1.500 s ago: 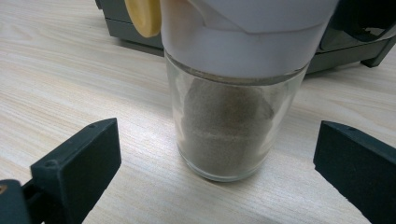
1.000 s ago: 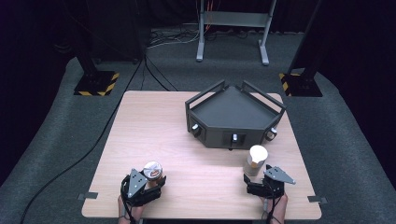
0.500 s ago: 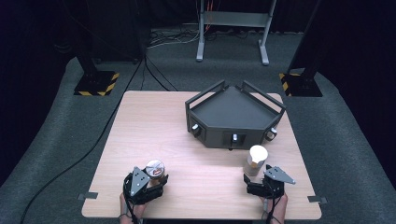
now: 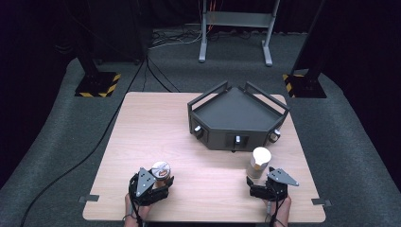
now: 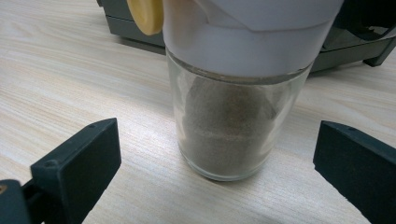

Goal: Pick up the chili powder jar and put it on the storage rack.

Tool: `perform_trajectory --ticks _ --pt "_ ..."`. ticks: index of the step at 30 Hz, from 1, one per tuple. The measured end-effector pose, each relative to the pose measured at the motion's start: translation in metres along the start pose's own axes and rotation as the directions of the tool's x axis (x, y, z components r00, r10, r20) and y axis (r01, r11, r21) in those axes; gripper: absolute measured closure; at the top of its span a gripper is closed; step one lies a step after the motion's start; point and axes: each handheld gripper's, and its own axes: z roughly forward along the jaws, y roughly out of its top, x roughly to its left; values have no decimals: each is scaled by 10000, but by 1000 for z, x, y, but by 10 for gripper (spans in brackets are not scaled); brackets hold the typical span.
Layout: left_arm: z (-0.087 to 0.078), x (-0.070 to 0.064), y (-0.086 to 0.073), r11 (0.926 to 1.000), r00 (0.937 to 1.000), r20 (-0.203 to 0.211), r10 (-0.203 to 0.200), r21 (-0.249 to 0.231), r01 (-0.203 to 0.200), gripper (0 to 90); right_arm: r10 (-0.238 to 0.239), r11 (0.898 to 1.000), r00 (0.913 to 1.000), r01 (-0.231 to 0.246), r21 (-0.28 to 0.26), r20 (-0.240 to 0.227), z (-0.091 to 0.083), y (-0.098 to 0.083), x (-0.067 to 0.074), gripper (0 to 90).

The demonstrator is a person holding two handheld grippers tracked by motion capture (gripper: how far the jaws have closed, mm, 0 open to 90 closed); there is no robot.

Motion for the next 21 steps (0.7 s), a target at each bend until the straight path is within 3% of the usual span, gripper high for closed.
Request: perform_trajectory --ticks 21 --pt "13 -1 9 9998 9993 320 187 -68 -184 314 -4 10000 10000 4 21 -21 0 0 0 0"
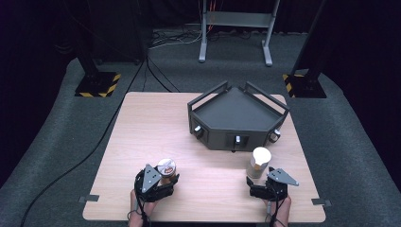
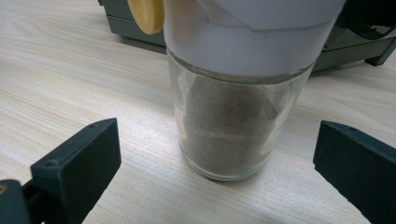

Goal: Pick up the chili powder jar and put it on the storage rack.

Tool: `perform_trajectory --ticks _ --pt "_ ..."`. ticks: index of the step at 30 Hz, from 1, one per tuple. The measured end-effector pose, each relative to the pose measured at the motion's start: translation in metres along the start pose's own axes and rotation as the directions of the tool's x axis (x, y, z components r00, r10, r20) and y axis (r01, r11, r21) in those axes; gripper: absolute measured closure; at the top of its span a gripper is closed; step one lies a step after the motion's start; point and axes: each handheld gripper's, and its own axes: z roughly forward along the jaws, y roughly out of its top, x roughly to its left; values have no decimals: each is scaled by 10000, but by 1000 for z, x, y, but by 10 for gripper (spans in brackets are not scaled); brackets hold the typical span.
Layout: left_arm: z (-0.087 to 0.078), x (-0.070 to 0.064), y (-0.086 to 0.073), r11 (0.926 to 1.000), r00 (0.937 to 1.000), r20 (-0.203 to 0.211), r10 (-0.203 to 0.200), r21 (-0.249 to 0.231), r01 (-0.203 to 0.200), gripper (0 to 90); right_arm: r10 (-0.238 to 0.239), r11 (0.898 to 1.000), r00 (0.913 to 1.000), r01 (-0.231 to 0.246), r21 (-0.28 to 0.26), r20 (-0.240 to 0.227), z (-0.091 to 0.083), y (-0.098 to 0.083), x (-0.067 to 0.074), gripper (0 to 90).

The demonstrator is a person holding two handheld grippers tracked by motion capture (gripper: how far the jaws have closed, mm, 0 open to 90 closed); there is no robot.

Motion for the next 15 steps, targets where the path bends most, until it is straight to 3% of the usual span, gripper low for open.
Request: perform_trajectory --ticks 15 --pt "12 -1 12 9995 9991 300 314 -80 -312 314 14 10000 10000 -14 -44 -3 -1 -1 0 0"
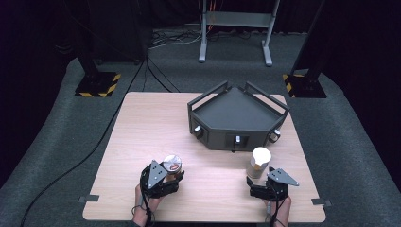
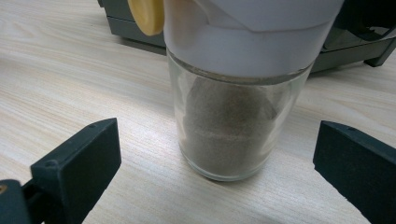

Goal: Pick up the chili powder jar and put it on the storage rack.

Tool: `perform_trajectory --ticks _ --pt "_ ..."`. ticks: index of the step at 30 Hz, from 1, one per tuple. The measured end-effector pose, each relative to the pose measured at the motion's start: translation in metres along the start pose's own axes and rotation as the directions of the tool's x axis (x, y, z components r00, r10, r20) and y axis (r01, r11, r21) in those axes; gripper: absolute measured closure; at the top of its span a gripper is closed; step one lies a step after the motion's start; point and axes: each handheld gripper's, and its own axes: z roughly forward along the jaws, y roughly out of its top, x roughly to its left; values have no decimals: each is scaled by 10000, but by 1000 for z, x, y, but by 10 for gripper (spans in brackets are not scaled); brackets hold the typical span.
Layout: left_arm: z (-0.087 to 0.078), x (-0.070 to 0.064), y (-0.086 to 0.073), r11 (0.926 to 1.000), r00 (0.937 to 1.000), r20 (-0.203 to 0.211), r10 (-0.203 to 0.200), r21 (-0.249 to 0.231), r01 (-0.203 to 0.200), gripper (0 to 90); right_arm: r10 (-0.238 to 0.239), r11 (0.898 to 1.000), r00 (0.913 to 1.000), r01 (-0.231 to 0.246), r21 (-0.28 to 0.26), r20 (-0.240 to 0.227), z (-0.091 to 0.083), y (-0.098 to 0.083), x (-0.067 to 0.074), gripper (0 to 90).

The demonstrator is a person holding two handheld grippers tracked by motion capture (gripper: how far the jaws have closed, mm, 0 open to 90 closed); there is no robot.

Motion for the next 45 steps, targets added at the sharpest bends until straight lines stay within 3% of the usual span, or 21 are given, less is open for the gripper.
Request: perform_trajectory --ticks 23,45 --pt "9 6 7 10000 9998 185 2 -48 -1 314 -32 10000 10000 32 44 5 0 1 0 0" --pt "20 5 17 9996 9988 411 278 -13 -278 314 -6 10000 10000 7 38 -10 0 1 0 0"
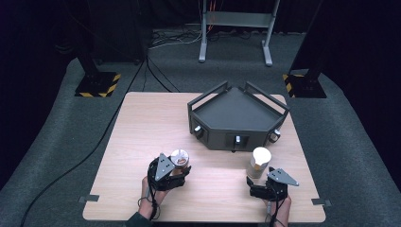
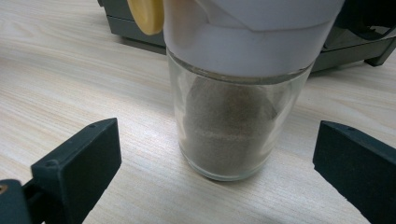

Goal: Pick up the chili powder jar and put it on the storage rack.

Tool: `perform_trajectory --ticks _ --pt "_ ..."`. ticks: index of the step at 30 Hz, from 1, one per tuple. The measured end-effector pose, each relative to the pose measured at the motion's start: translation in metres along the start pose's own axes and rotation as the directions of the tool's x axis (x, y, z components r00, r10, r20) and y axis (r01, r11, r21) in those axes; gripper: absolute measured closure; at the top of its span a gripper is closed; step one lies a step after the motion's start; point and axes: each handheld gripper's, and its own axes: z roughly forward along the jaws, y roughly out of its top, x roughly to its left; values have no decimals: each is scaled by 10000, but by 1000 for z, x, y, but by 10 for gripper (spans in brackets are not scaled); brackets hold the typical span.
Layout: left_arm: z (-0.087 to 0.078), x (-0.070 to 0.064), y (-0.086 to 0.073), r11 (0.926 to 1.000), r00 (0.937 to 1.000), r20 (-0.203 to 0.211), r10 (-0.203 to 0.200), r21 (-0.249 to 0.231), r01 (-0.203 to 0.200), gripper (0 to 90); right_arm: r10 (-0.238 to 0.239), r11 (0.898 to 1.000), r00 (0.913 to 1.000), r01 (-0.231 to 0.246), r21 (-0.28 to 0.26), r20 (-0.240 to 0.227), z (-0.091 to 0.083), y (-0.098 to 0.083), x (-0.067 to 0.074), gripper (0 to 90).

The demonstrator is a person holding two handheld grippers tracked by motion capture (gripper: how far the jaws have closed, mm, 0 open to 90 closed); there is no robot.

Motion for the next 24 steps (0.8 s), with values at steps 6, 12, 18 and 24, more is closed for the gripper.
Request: perform_trajectory --ticks 6,12,18,24 --pt "3 0 2 10000 10000 9 -37 21 37 314 18 10000 10000 -18 -8 -31 0 0 -1 0" --pt "9 1 6 10000 9999 117 -13 29 13 314 41 10000 10000 -41 -19 -32 0 0 -1 0" --pt "14 1 9 10000 9998 199 27 36 -28 314 61 10000 10000 -60 15 -46 0 0 -1 0" --pt "17 1 10 10000 9997 256 56 72 -58 314 52 10000 10000 -51 18 -66 0 0 -2 0"
